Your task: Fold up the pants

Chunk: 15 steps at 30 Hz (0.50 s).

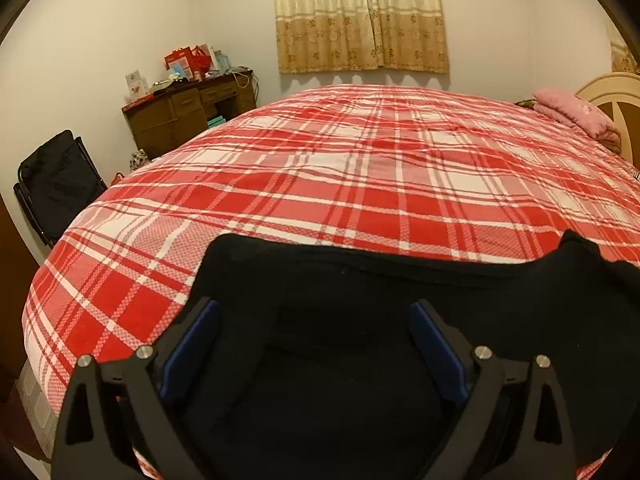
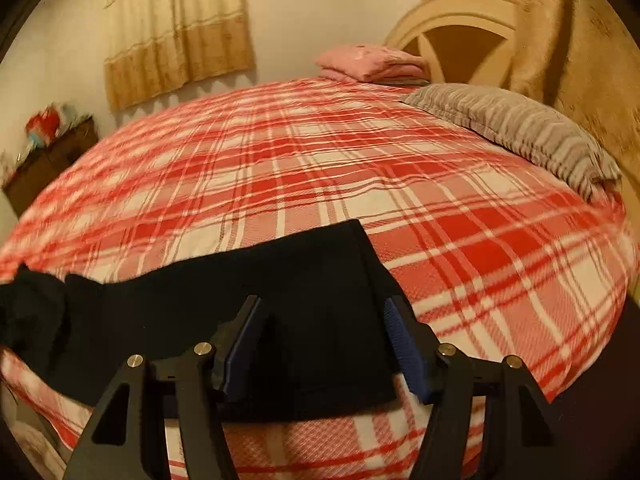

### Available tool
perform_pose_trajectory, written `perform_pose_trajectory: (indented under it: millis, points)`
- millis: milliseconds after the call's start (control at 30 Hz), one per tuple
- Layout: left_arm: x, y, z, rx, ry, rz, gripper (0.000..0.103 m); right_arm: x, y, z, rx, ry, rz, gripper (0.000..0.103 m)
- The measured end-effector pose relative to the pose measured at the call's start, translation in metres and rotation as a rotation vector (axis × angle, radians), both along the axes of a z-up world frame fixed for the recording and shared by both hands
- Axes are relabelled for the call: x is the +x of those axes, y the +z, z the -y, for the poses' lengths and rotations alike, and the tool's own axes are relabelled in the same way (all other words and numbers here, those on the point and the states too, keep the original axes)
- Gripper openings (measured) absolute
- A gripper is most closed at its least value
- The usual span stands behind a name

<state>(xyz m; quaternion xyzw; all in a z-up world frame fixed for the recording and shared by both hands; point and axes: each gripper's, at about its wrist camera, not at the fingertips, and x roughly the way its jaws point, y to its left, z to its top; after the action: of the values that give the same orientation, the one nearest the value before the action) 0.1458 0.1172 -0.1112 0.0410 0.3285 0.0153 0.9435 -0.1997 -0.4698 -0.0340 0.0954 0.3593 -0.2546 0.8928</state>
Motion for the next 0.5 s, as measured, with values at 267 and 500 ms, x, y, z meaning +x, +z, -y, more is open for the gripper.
perform_pose_trajectory:
  millis: [267,500]
  points:
    - [0.003,-0.002,0.006,0.020,0.009,-0.009,0.102,0.008,0.000,0.004,0.016,0.051,-0.033,0.018]
    - [0.004,-0.002,0.007,0.026,0.007,-0.010,0.103,0.019,0.017,-0.006,-0.070,0.098,-0.028,0.009]
